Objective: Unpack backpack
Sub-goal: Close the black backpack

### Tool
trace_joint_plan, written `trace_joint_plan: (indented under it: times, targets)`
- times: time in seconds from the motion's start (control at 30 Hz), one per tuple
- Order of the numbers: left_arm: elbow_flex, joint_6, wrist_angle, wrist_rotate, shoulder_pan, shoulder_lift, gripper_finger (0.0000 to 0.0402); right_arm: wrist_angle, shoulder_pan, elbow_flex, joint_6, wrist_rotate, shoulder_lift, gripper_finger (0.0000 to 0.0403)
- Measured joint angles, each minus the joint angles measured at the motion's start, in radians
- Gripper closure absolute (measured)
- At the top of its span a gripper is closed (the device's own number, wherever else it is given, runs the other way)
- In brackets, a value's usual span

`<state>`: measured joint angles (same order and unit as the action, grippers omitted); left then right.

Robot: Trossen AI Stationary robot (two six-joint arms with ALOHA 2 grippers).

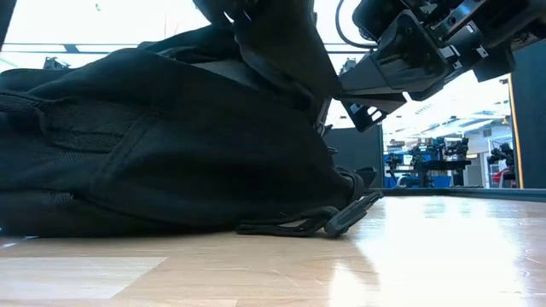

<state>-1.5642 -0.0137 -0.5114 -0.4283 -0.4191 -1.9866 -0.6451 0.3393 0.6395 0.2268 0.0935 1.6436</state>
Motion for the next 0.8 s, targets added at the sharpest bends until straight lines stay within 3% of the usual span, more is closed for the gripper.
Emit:
trace_joint_plan:
  times: [0.3, 0.67, 0.8]
  targets:
    - [0.003, -0.025, 0.009, -0.032, 0.000, -0.013, 0.0166, -0.009, 0.000, 0.000, 0.000, 0.005, 0.000, 0.0403]
    - [0.004, -0.017, 0.061, -0.037, 0.000, -0.032, 0.0172, -0.016, 0.001, 0.000, -0.002, 0.011, 0.000, 0.0403]
    - [0.005, -0.016, 0.063, -0.048, 0.000, -0.032, 0.0241, -0.017, 0.000, 0.000, -0.002, 0.011, -0.001, 0.0403]
